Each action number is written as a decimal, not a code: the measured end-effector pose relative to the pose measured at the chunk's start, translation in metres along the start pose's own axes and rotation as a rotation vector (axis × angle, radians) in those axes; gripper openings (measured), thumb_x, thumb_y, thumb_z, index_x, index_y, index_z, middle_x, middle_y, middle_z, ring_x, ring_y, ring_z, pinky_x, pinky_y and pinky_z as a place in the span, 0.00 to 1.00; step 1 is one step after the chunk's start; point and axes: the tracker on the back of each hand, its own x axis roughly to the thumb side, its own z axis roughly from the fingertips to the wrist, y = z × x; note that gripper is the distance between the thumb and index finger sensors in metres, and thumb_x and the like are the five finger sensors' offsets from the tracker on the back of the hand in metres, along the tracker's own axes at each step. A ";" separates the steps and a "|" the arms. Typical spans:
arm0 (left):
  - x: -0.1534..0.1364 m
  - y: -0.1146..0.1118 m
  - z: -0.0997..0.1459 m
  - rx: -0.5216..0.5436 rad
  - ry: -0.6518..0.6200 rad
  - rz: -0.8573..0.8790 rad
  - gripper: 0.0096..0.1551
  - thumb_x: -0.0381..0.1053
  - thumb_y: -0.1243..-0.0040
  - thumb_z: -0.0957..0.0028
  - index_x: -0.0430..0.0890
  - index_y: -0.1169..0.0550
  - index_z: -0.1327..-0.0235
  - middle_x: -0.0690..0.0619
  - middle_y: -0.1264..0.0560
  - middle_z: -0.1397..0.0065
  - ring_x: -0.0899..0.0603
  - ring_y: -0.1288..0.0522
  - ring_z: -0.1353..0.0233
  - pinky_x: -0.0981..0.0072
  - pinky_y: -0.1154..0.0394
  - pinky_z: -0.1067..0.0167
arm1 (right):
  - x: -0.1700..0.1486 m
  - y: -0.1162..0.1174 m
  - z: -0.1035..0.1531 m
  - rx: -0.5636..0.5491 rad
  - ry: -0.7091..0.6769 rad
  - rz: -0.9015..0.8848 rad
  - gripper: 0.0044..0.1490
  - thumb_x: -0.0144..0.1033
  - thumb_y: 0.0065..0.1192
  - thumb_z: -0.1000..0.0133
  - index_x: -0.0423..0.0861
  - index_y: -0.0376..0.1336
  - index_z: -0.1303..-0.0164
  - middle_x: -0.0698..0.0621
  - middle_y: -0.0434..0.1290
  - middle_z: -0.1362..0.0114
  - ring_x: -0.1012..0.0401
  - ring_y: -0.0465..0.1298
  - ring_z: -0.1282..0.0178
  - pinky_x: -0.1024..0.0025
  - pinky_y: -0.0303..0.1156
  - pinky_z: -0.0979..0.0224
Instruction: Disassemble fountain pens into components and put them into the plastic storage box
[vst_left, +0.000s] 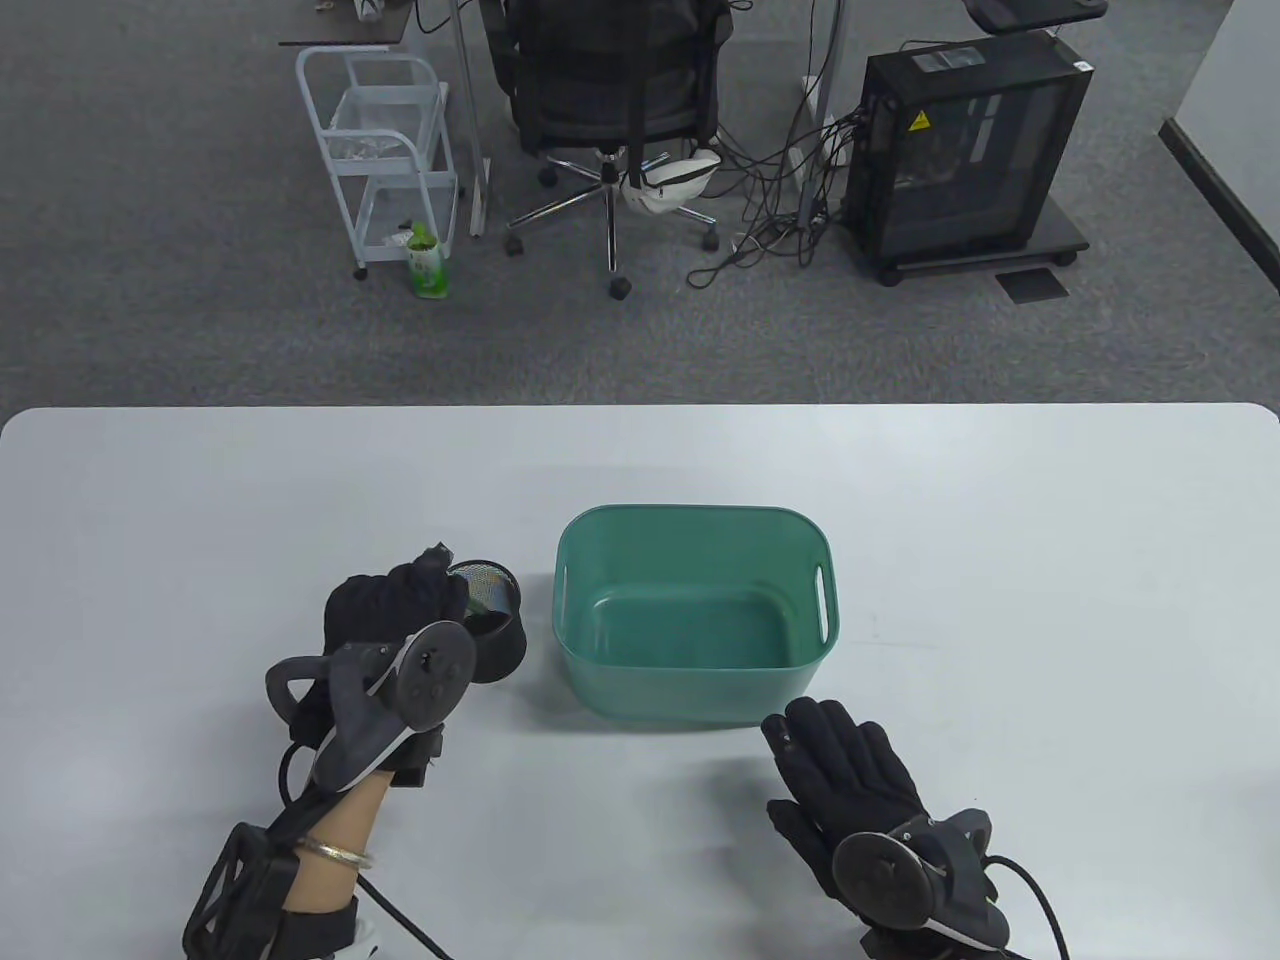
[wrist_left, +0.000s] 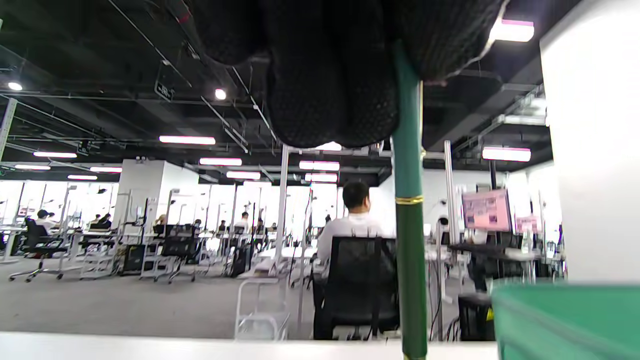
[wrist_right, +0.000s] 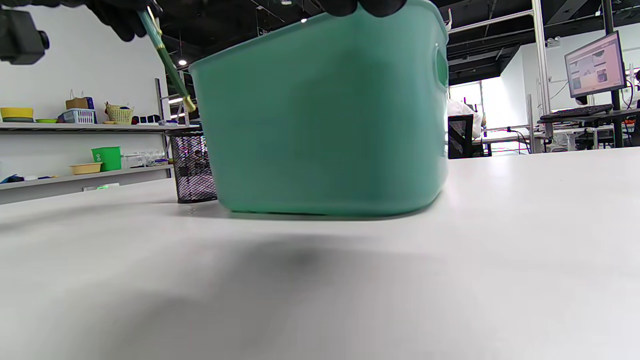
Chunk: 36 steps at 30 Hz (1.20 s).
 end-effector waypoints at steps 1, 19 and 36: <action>-0.001 0.005 0.002 0.038 -0.003 0.037 0.23 0.54 0.41 0.31 0.42 0.18 0.33 0.52 0.12 0.40 0.47 0.14 0.42 0.54 0.27 0.27 | 0.000 0.000 0.000 0.000 0.001 0.000 0.43 0.55 0.43 0.37 0.52 0.47 0.10 0.48 0.46 0.08 0.50 0.51 0.10 0.51 0.46 0.12; 0.044 -0.001 0.029 0.331 -0.185 0.518 0.23 0.54 0.43 0.30 0.40 0.19 0.34 0.54 0.10 0.43 0.49 0.12 0.44 0.58 0.24 0.32 | 0.000 0.000 0.000 -0.003 0.001 0.002 0.43 0.55 0.43 0.37 0.53 0.48 0.10 0.48 0.46 0.08 0.49 0.50 0.10 0.50 0.45 0.12; 0.057 -0.026 0.038 0.277 -0.262 0.676 0.23 0.54 0.44 0.30 0.40 0.20 0.34 0.54 0.10 0.43 0.50 0.12 0.44 0.58 0.23 0.32 | 0.005 -0.019 0.002 -0.261 -0.026 -0.018 0.41 0.57 0.45 0.37 0.54 0.53 0.13 0.49 0.55 0.11 0.52 0.61 0.13 0.50 0.53 0.14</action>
